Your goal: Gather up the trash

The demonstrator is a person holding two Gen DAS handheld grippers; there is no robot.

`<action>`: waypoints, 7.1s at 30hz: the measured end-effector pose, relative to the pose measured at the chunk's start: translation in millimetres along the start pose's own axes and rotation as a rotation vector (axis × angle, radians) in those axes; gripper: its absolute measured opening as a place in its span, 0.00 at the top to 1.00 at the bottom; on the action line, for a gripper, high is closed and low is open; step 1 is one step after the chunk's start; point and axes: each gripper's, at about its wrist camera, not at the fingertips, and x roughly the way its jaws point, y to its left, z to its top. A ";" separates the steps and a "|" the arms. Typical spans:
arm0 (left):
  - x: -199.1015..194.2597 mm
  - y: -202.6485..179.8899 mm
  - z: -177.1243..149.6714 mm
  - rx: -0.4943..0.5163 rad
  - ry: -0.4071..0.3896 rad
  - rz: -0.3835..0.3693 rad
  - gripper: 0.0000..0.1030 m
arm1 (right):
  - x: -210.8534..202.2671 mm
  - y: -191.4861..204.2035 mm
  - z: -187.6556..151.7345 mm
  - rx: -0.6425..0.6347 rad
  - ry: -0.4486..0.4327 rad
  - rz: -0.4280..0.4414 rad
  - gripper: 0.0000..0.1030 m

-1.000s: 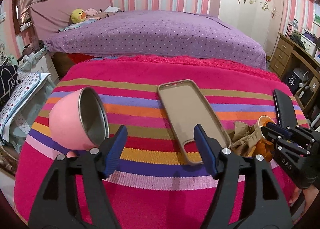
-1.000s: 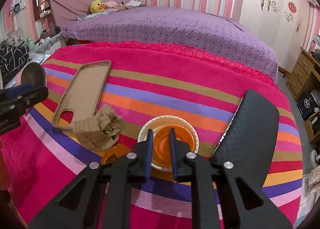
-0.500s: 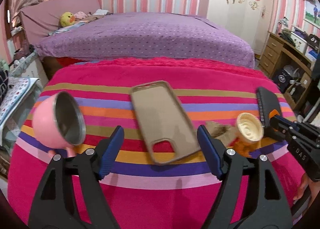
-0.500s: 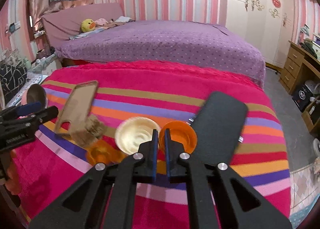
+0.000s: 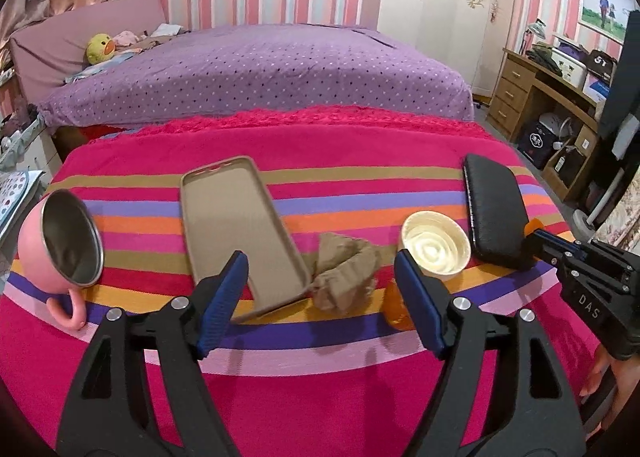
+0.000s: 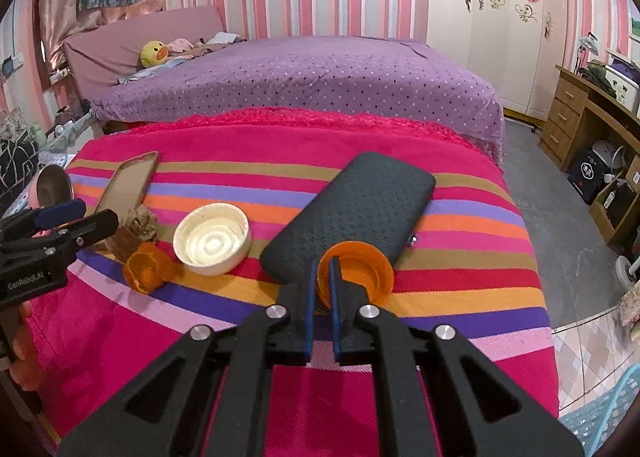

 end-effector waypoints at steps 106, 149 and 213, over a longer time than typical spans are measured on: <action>-94.4 -364.9 -96.5 0.244 -0.031 -0.214 0.06 | -234.1 -341.0 -204.5 0.303 -0.076 -0.419 0.27; -47.7 -21.8 -34.1 0.006 -0.006 0.089 0.05 | -83.7 -42.9 -36.3 0.071 -0.144 -0.210 0.05; 6.1 71.6 2.5 -0.077 0.071 0.029 0.78 | 46.6 79.1 13.8 -0.102 0.078 0.061 0.41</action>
